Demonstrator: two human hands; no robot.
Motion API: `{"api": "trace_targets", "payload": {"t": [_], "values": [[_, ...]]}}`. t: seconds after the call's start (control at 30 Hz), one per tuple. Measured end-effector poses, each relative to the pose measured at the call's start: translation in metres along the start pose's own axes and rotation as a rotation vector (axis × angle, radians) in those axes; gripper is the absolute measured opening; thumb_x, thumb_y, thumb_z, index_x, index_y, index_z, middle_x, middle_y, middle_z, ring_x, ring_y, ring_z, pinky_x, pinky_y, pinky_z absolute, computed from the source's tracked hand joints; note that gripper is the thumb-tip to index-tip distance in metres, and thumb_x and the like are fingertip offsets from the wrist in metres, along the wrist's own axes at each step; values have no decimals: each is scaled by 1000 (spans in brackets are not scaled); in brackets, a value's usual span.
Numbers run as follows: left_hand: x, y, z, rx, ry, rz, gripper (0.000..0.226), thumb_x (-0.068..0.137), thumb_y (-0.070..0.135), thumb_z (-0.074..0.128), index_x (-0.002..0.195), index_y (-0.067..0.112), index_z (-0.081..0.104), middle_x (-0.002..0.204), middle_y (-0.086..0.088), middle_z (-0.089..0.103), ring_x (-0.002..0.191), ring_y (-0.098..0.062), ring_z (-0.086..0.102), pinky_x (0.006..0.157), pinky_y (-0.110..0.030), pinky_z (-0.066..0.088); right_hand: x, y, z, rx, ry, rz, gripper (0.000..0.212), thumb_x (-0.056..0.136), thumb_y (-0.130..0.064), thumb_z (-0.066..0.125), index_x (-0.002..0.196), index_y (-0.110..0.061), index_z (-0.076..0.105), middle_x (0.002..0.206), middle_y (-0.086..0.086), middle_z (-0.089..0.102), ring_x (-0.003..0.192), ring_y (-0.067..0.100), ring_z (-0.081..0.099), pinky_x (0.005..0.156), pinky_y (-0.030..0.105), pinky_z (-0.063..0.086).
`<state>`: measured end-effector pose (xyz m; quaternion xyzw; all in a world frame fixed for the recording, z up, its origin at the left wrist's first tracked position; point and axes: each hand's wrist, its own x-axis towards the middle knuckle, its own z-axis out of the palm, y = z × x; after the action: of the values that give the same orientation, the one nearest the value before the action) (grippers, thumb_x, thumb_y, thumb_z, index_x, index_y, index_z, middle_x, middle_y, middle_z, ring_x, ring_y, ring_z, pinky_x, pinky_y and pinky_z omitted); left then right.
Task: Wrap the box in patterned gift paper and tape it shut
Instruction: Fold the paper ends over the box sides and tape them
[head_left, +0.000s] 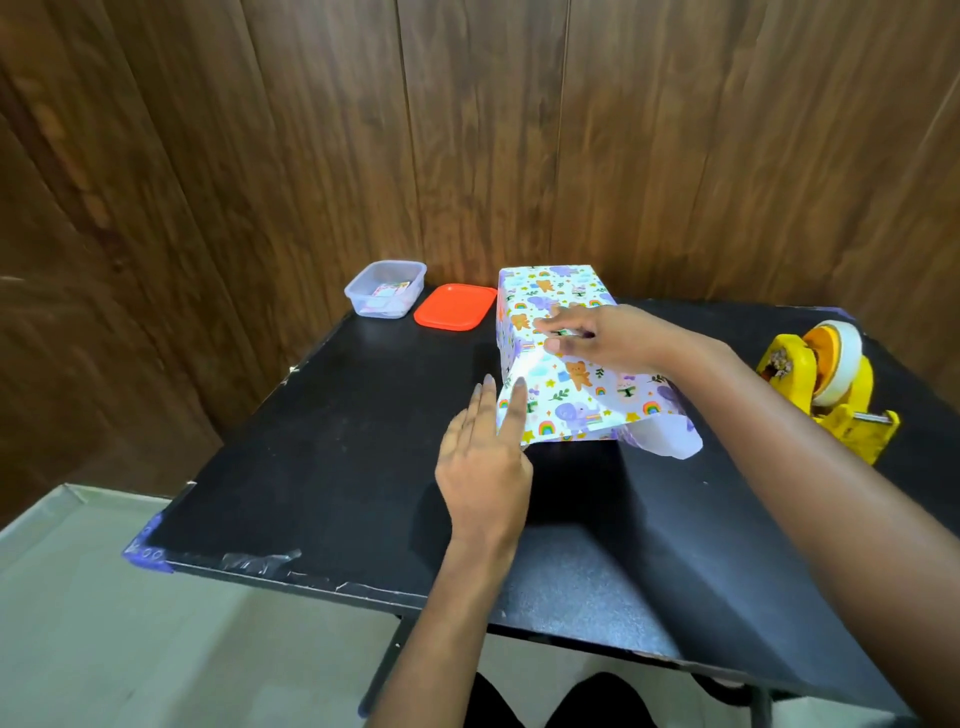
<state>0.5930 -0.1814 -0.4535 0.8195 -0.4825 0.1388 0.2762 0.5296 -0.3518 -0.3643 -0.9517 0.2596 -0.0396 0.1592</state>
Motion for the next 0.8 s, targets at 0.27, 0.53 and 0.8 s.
{"api": "trace_targets", "payload": {"t": [0.27,0.53,0.8], "values": [[-7,-3,0,175,-143,12,56,70,8,27,104,8,72,117,-17,65,109,-27,63,86,-39,52,-1,9,-1,50,-54,-27,51,94,-34,53,141,-42,35,156,-18,13,144,8,17,110,26,22],[47,13,-59,70,21,79,35,95,31,43,120,12,57,152,-2,29,144,-21,13,109,-39,25,-2,9,-1,120,-41,-48,45,97,-31,49,139,-41,38,155,-18,16,139,8,28,101,23,34],[121,14,-16,92,-536,309,70,91,34,58,147,12,23,155,-5,23,139,-20,29,108,-34,32,-24,19,-3,426,140,2,33,90,-8,59,123,-13,62,127,2,61,118,14,55,101,28,42]]}}
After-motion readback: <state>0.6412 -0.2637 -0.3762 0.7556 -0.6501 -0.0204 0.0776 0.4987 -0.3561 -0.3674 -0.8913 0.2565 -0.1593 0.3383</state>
